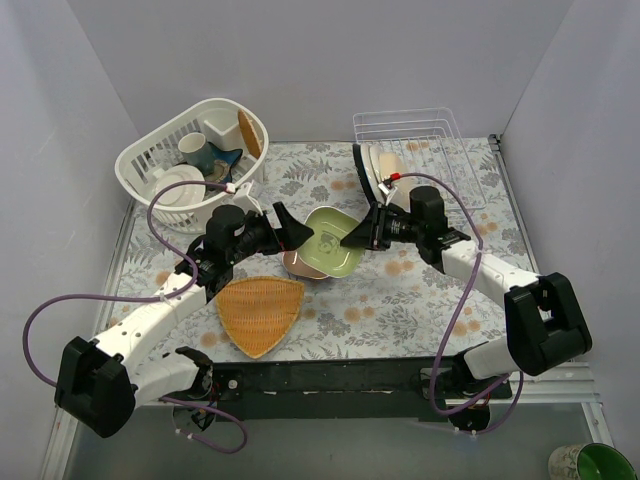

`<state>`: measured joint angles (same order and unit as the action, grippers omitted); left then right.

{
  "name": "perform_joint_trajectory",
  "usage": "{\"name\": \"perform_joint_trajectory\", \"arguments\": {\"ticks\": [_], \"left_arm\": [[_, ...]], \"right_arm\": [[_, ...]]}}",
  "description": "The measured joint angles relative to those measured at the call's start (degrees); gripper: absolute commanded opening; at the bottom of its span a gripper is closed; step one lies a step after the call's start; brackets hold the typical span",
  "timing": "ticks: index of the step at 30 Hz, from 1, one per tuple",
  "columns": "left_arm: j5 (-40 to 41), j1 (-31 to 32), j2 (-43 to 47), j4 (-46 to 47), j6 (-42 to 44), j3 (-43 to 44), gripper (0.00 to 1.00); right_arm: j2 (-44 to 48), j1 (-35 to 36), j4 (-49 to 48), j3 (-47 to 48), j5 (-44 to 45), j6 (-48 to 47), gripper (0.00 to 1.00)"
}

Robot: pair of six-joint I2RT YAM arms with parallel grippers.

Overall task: Load the plates into the dish rack
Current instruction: Insert the plate into the dish rack.

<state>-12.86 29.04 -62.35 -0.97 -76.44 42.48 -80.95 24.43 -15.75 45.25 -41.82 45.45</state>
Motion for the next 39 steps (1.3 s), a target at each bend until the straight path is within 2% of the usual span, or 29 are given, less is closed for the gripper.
{"name": "perform_joint_trajectory", "arguments": {"ticks": [5, 10, 15, 21, 26, 33, 39], "left_arm": [[0.5, 0.0, 0.04, -0.79, 0.07, 0.04, 0.98], [1.57, 0.0, 0.92, -3.56, 0.42, 2.05, 0.98], [2.73, 0.0, 3.69, -6.23, 0.81, 6.78, 0.98], [3.58, 0.0, 5.92, -7.78, 1.57, 11.74, 0.98], [4.11, 0.0, 5.79, -9.42, 2.05, 12.0, 0.98], [4.42, 0.0, 4.66, -10.62, 2.16, 12.0, 0.98], [4.39, 0.0, 3.1, -10.82, 2.6, 12.0, 0.98]], "right_arm": [[0.35, 0.07, 6.91, 3.58, 1.55, -3.48, 0.01], [1.22, 0.07, 22.45, 15.58, 9.66, -11.56, 0.01], [1.51, 0.07, 37.51, 32.7, 25.53, -19.08, 0.01], [0.61, 0.07, 52.11, 49.22, 52.96, -24.65, 0.01], [-5.22, 0.15, 61.59, 59.56, 75.71, -26.93, 0.01], [-14.91, 3.28, 68.91, 63.36, 99.58, -31.19, 0.01], [-19.96, 7.08, 69.29, 61.31, 110.97, -33.75, 0.01]]}}
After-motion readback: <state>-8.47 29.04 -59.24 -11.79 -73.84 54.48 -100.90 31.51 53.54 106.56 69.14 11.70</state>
